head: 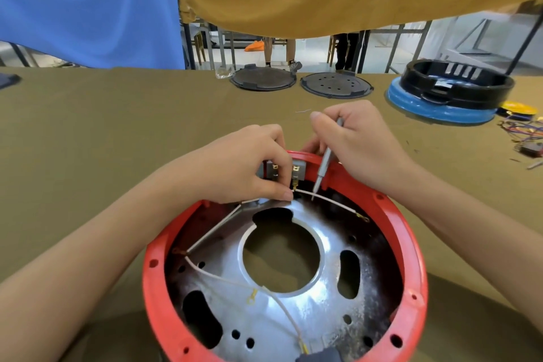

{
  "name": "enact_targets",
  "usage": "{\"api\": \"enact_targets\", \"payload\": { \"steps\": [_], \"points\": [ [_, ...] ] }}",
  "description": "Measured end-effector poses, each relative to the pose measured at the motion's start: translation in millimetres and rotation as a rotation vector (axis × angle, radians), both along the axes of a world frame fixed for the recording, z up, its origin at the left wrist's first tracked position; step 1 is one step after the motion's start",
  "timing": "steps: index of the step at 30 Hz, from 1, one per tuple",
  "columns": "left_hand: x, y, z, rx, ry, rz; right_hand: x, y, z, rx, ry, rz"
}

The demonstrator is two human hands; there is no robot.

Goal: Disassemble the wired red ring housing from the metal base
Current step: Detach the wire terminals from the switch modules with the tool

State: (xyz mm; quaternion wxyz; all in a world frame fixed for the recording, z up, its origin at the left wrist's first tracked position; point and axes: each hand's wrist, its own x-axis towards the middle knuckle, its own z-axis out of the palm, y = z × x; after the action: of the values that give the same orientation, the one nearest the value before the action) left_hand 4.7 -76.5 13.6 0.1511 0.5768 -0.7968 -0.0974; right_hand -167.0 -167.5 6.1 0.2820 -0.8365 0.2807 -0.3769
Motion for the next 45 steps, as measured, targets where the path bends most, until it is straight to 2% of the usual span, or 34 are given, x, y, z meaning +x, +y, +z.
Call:
{"api": "enact_targets", "payload": {
  "steps": [4,9,16,18,22,28,32,37,43,45],
  "points": [
    [2.5,1.6,-0.2,0.008,0.007,-0.016,-3.9,2.4,2.6,-0.219,-0.046,-0.039],
    [4.1,1.4,-1.1,0.008,0.003,-0.02,-6.6,4.3,1.0,-0.165,-0.154,-0.004],
    [5.3,2.1,-1.9,0.012,0.023,-0.015,-11.6,8.0,4.8,-0.489,0.041,0.079],
    [4.9,2.6,-1.6,0.018,0.028,-0.011,-13.1,7.9,5.3,-0.457,0.072,0.095],
    [3.9,2.8,-1.0,0.018,0.032,-0.004,-14.4,4.9,5.2,-0.244,0.09,0.091],
    [3.0,2.8,-0.4,0.017,0.029,-0.002,-22.5,0.7,9.2,-0.134,0.19,0.158],
    [2.2,2.8,-0.2,0.016,0.029,-0.014,-17.1,-4.1,17.6,-0.15,0.259,0.173],
    [3.1,2.2,-0.4,0.021,0.027,-0.012,-14.8,-7.8,16.8,-0.153,0.247,0.189],
    [4.1,3.4,-0.3,0.026,0.029,-0.006,-21.4,4.8,11.3,-0.444,0.245,0.188],
    [3.7,3.7,-0.3,0.024,0.033,-0.006,-20.0,3.0,12.0,-0.422,0.262,0.19]
  ]
}}
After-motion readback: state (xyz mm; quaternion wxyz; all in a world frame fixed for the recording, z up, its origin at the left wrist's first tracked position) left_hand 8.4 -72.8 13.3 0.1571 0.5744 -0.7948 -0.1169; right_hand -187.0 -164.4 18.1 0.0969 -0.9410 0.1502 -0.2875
